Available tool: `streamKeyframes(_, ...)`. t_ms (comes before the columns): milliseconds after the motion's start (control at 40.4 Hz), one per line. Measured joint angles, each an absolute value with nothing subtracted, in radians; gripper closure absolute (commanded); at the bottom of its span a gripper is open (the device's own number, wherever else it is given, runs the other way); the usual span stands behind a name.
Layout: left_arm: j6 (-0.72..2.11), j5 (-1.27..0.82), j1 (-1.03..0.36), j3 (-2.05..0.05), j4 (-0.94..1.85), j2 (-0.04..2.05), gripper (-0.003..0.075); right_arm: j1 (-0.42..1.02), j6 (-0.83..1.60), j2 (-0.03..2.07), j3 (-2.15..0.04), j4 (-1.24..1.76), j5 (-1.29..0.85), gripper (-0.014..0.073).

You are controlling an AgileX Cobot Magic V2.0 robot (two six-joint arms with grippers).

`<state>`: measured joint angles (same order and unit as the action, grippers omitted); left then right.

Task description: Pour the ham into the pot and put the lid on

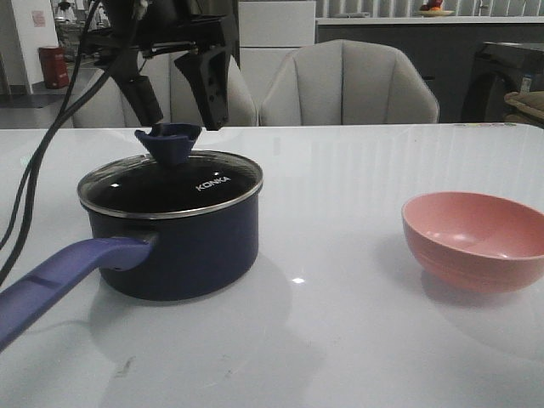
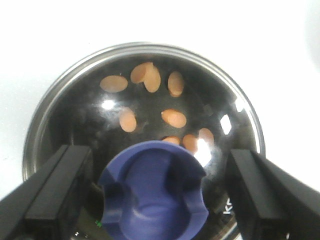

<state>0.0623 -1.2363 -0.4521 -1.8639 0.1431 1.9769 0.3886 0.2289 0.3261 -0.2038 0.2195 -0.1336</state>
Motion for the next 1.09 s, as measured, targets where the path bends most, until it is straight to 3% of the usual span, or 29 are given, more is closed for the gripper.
streamKeyframes(223, 0.062, -1.239, -0.393, -1.823, 0.134, 1.896, 0.0145, 0.389, 0.229, 0.326, -0.204, 0.22, -0.134, 0.0443)
streamKeyframes(595, 0.079, -1.214, -0.185, -1.491, 0.118, 1.601, 0.0145, 0.389, 0.229, 0.326, -0.204, 0.22, -0.134, 0.0443)
streamKeyframes(1090, 0.094, -0.861, -0.086, -0.984, 0.117, 0.996, 0.0145, 0.389, 0.229, 0.326, -0.204, 0.22, -0.134, 0.0443)
